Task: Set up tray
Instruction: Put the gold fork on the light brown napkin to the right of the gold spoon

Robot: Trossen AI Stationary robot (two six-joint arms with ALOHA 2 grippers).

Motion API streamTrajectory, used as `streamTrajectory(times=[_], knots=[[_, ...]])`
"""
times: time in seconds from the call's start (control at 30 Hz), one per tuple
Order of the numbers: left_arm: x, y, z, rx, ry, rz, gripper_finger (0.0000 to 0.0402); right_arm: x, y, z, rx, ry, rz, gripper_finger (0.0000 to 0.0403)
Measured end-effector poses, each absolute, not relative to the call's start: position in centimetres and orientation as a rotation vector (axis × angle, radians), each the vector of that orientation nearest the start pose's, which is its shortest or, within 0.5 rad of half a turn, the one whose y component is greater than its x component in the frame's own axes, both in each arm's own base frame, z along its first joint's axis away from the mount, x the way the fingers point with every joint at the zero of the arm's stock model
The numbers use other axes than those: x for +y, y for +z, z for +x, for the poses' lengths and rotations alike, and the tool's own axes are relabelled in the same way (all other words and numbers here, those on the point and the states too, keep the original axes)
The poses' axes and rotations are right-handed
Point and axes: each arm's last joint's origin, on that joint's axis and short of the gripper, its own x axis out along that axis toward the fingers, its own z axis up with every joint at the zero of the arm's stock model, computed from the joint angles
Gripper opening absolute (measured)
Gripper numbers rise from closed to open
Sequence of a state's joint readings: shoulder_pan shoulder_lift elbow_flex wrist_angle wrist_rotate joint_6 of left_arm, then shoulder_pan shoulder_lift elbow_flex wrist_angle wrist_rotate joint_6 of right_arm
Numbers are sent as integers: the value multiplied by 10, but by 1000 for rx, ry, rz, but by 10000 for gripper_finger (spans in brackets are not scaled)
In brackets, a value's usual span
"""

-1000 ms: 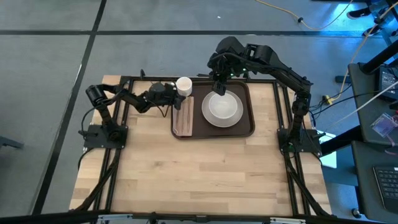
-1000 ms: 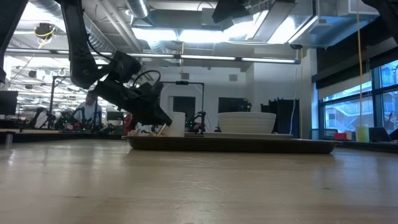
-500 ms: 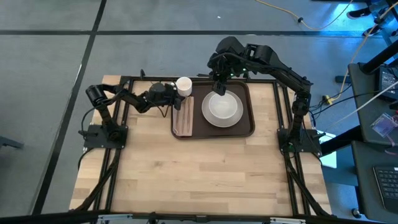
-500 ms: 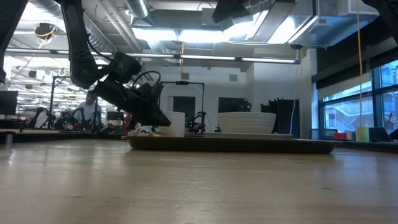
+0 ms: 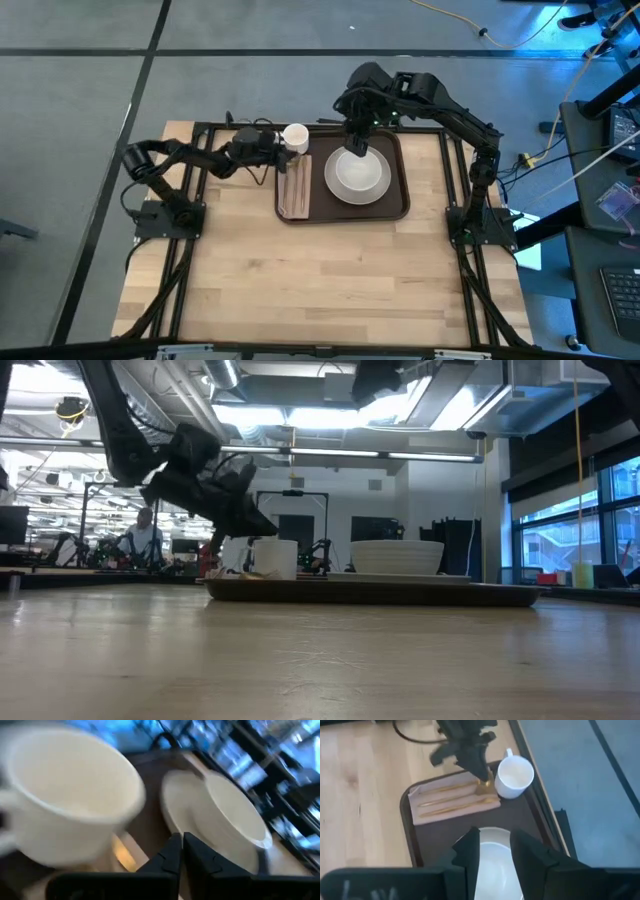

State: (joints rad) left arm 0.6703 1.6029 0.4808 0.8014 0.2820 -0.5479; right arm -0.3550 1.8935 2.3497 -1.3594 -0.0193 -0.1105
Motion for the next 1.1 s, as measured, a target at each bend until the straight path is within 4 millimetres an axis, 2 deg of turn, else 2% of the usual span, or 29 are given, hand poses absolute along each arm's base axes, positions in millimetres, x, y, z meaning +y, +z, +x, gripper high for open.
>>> streamTrajectory(times=[0.1,0.17,0.27,0.33,0.43,0.53,0.7,0.8,0.87,0.93,1.0,1.1], knots=[[151,149,229,233,350,-700,33,-123,439,334,925,-260,69,110],[142,160,234,216,232,-683,55,-123,438,333,928,-256,61,110],[132,197,242,15,10,-525,94,-124,438,333,935,-242,32,110],[122,222,243,-162,-75,-403,116,-124,438,333,937,-238,23,110],[108,247,239,-348,-169,-312,140,-124,437,332,949,-236,25,110],[102,260,233,-444,-193,-217,152,-123,435,329,986,-226,23,110],[108,269,238,-402,-92,-364,152,-122,435,328,1001,-218,15,110],[112,296,249,-331,-66,-382,148,-122,435,328,1001,-217,15,110],[114,317,259,-175,9,-390,148,-122,435,328,1004,-215,13,110],[116,337,264,79,195,-355,148,-122,433,326,1028,-212,18,110],[115,356,263,346,456,-260,148,-121,431,323,1066,-207,27,110],[113,376,262,556,768,-250,148,-121,429,318,1123,-207,51,110]])
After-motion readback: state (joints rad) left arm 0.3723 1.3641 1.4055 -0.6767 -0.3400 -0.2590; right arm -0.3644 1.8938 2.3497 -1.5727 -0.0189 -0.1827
